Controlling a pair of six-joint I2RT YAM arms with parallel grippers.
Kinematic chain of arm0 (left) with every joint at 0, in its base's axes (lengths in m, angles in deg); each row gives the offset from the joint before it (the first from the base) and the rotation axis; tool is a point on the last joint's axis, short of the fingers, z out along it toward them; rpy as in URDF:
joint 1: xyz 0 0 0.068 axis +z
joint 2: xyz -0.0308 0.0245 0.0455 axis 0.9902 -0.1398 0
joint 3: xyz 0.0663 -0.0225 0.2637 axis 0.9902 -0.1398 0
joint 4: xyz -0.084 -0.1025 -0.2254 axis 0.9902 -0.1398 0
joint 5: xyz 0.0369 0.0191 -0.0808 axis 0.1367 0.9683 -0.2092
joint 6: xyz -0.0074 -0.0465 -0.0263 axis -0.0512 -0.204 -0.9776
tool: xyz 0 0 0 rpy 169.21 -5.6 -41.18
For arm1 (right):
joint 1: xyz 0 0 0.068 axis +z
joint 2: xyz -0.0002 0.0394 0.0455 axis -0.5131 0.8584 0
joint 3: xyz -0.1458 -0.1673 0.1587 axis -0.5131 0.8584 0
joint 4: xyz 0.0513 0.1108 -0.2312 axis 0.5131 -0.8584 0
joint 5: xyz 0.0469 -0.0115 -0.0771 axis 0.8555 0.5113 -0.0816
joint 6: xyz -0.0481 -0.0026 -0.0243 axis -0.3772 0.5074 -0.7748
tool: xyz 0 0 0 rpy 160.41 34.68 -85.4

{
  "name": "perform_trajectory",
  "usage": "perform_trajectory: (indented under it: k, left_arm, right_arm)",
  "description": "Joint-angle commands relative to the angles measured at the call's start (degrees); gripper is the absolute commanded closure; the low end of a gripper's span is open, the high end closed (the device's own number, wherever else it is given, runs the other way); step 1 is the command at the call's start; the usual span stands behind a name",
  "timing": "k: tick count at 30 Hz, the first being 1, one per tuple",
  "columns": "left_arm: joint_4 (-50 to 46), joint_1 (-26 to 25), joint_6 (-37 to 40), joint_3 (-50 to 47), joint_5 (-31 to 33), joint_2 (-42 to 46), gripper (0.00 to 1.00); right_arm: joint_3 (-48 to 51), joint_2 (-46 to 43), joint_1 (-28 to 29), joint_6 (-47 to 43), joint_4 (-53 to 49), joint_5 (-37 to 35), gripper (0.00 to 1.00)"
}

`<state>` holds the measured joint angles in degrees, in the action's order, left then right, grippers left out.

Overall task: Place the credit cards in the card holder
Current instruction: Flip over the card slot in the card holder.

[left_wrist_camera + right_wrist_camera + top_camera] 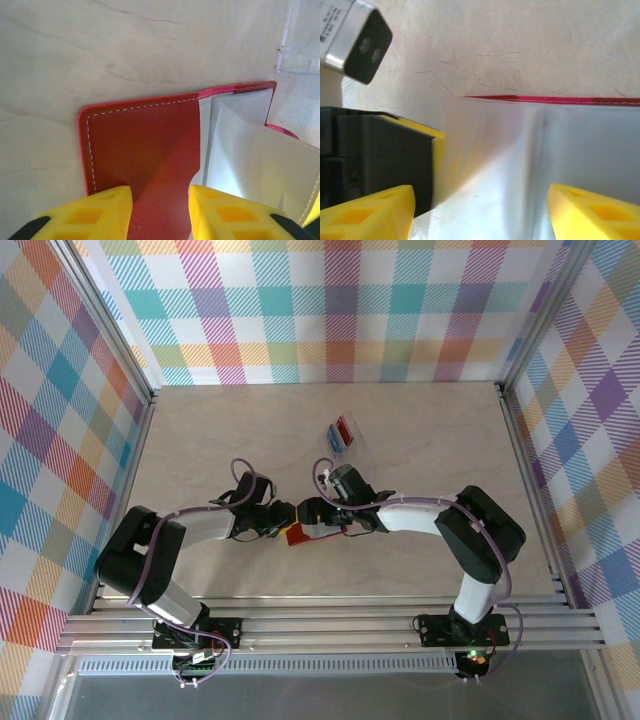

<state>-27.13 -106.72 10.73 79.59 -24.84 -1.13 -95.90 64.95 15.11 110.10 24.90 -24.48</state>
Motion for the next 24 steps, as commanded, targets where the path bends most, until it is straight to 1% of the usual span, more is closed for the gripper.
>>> perform_trajectory:
  k: [1,3,8,12,15,20,22,24]
  left_arm:
    - [-1.24,1.89,-1.52,-1.91,-3.36,2.29,0.61]
    - [0.74,3.11,-2.57,-3.28,-5.12,3.01,0.60]
    - [1.82,6.42,-2.91,-4.75,-7.27,4.14,0.58]
    - [4.20,9.79,-4.23,-6.44,-10.22,6.54,0.53]
    - [5.61,11.02,-4.94,-6.96,-12.24,8.91,0.49]
    - [2.60,11.84,-4.15,-7.12,-11.16,13.68,0.46]
    - [1.33,12.20,-3.36,-7.09,-10.66,15.32,0.43]
    - [-1.87,12.18,-1.28,-6.21,-9.20,15.63,0.42]
  right_arm:
    - [-0.96,3.15,0.54,-0.22,0.67,3.00,0.30]
    - [-1.36,4.25,0.52,-0.18,1.22,3.69,0.30]
    - [-1.52,5.50,0.52,-0.05,2.70,5.35,0.29]
    - [-1.47,5.27,0.52,-0.90,1.91,4.81,0.28]
    - [-1.46,5.30,0.43,-1.49,0.71,3.67,0.28]
    - [-1.24,5.24,0.34,-1.88,-2.04,0.74,0.30]
    - [-0.61,4.73,0.34,-2.48,-1.79,1.19,0.29]
    - [-0.21,4.10,0.34,-3.41,-0.58,3.92,0.25]
